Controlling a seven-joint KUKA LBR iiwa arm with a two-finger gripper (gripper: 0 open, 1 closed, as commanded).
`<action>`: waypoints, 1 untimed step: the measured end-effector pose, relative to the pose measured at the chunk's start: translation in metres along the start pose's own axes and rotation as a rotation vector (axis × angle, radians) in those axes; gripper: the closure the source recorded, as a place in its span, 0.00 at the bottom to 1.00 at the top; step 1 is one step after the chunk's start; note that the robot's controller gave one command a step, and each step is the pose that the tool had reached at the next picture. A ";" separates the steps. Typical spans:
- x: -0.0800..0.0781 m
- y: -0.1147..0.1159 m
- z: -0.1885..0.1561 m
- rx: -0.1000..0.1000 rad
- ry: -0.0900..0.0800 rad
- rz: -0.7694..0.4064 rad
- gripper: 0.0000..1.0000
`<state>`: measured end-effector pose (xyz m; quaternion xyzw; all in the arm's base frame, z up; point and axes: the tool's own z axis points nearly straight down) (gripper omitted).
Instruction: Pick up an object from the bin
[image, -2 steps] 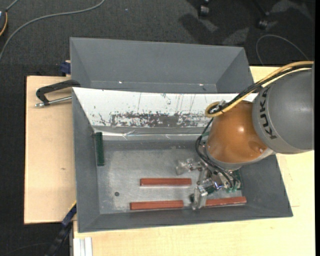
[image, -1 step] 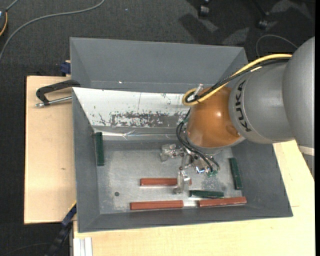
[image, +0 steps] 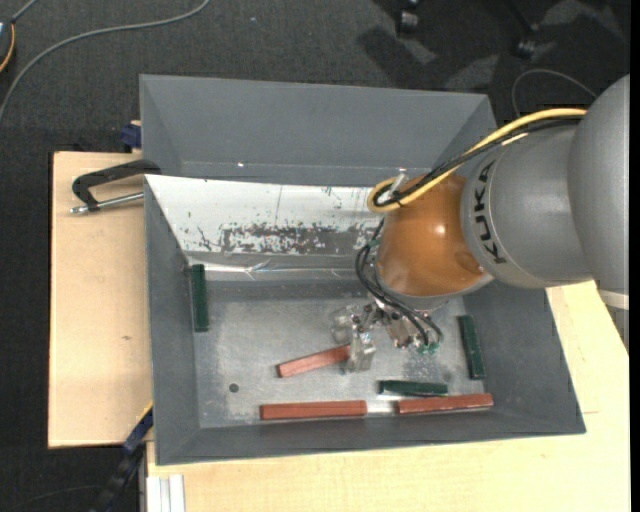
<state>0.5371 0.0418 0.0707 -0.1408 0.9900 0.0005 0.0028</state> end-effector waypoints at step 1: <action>-0.005 -0.022 -0.131 0.003 -0.009 -0.017 1.00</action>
Offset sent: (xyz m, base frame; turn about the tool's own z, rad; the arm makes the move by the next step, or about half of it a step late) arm 0.0073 -0.0204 0.1254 -0.0185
